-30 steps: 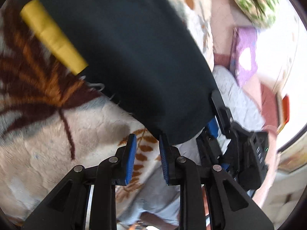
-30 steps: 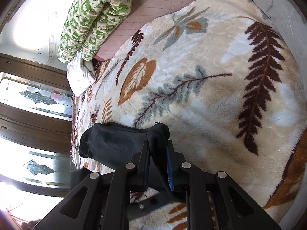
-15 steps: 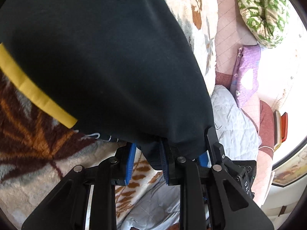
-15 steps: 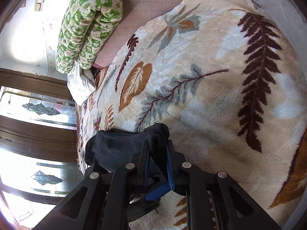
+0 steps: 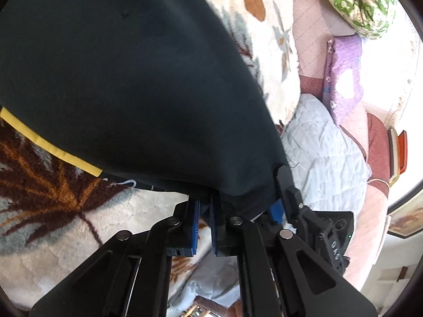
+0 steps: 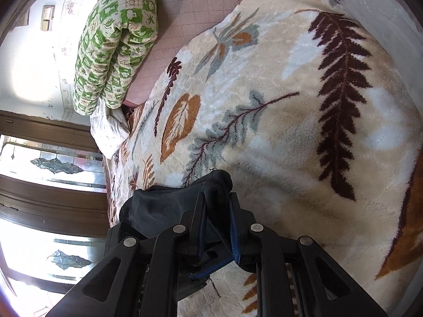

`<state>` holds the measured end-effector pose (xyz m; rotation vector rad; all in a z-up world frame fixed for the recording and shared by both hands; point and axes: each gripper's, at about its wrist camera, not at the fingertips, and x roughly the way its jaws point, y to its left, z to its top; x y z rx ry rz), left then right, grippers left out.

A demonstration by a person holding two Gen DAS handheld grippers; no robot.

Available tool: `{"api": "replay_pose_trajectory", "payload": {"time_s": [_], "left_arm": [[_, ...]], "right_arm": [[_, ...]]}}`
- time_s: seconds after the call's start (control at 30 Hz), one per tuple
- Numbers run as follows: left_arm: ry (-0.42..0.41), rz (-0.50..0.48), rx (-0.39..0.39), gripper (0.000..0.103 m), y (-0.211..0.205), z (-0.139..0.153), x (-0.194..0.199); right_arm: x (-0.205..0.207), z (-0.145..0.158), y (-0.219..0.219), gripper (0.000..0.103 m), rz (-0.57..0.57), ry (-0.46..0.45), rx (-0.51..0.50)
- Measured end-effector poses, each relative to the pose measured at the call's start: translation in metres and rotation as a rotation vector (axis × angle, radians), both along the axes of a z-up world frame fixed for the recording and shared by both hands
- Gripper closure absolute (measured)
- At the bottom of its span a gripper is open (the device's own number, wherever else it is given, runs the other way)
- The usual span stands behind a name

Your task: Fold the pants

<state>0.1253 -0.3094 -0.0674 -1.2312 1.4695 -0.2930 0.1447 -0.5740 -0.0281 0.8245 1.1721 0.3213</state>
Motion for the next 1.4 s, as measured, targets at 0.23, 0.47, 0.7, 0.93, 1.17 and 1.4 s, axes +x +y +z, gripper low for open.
{"api": "replay_pose_trajectory", "payload": {"time_s": [0.23, 0.47, 0.7, 0.93, 1.17, 1.4], "left_arm": [[-0.008, 0.001, -0.06, 0.098, 0.019, 0.016, 0.001], [0.003, 0.032, -0.11, 0.098, 0.05, 0.027, 0.004], [0.015, 0.09, -0.119, 0.098, 0.097, 0.018, 0.002], [0.054, 0.139, -0.101, 0.098, 0.153, -0.001, -0.002], [0.076, 0.168, -0.07, 0.098, 0.197, -0.016, -0.001], [0.041, 0.076, -0.033, 0.098, 0.215, -0.014, 0.013]], "right_arm": [[-0.01, 0.03, 0.017, 0.088, -0.01, -0.02, -0.049], [-0.009, 0.056, 0.048, 0.088, -0.016, -0.018, -0.098], [0.0, 0.064, 0.094, 0.088, -0.012, -0.009, -0.12], [0.023, 0.045, 0.151, 0.087, 0.039, 0.021, -0.11], [0.037, 0.007, 0.204, 0.082, 0.078, 0.087, -0.107], [0.031, -0.001, 0.213, 0.075, 0.034, 0.081, -0.077]]}}
